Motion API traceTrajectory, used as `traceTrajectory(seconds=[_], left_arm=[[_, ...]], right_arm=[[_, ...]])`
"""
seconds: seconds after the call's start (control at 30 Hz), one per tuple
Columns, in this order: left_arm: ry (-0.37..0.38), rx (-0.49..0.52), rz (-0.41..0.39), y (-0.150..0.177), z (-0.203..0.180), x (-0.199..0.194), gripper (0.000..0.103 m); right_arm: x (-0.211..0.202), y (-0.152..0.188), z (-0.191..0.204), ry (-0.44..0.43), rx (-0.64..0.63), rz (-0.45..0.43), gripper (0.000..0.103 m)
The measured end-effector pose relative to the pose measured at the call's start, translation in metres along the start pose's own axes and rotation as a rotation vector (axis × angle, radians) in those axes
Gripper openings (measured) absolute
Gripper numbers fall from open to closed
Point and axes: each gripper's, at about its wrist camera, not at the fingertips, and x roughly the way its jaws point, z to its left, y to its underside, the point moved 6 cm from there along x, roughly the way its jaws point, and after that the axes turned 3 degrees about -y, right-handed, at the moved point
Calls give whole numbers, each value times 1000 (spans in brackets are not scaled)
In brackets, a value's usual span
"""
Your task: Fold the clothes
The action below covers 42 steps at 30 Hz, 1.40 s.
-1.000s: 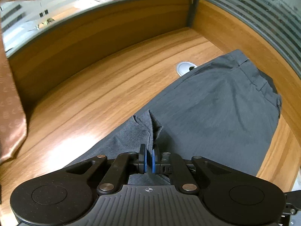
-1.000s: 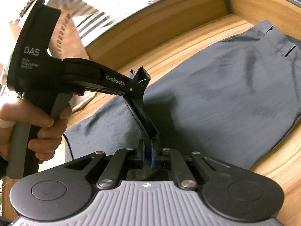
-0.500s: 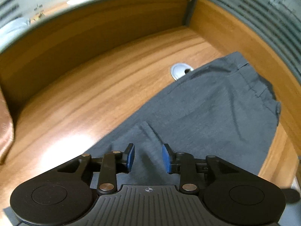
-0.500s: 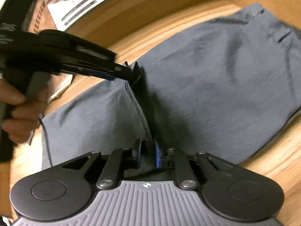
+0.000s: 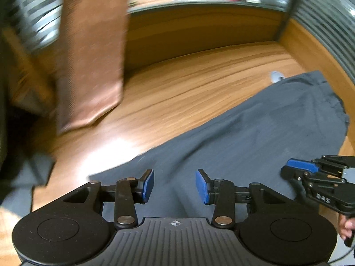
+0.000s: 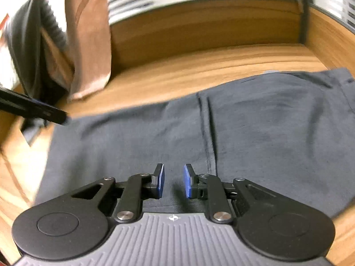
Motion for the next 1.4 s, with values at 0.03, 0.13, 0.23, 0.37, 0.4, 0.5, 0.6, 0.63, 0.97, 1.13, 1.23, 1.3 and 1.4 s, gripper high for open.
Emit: traceTrajectory(seconds=[0.03, 0.13, 0.23, 0.37, 0.4, 0.5, 0.6, 0.63, 0.97, 1.13, 1.23, 1.3, 1.4], left_arm=[[-6, -19, 2, 6, 8, -2, 44], [-13, -45, -8, 23, 24, -10, 44], [-13, -62, -22, 36, 36, -13, 44], [5, -84, -48, 39, 47, -7, 44], [12, -89, -57, 38, 49, -5, 44], [34, -90, -77, 30, 49, 8, 44], [52, -84, -90, 19, 49, 25, 44], [51, -84, -83, 17, 50, 31, 44], [79, -78, -39, 11, 59, 73, 43], [78, -87, -41, 14, 71, 61, 43], [73, -103, -45, 18, 84, 51, 43], [70, -113, -48, 20, 92, 44, 43], [66, -129, -52, 24, 105, 34, 43]], right_arm=[[8, 5, 0, 16, -17, 27, 22], [11, 5, 3, 45, -39, 40, 23], [3, -6, 13, 38, -55, 6, 23], [2, -27, 35, 19, -133, -35, 34], [6, -33, 40, 22, -152, -41, 36], [19, -51, 55, 33, -206, -57, 40], [39, -66, 62, 49, -220, -54, 40], [45, -69, 62, 59, -225, -50, 40], [88, -64, 51, 120, -229, 1, 43], [77, -66, 64, 107, -225, 18, 43], [59, -59, 84, 61, -213, 13, 46], [49, -48, 99, 35, -208, 20, 48], [38, -28, 124, 9, -215, 36, 49]])
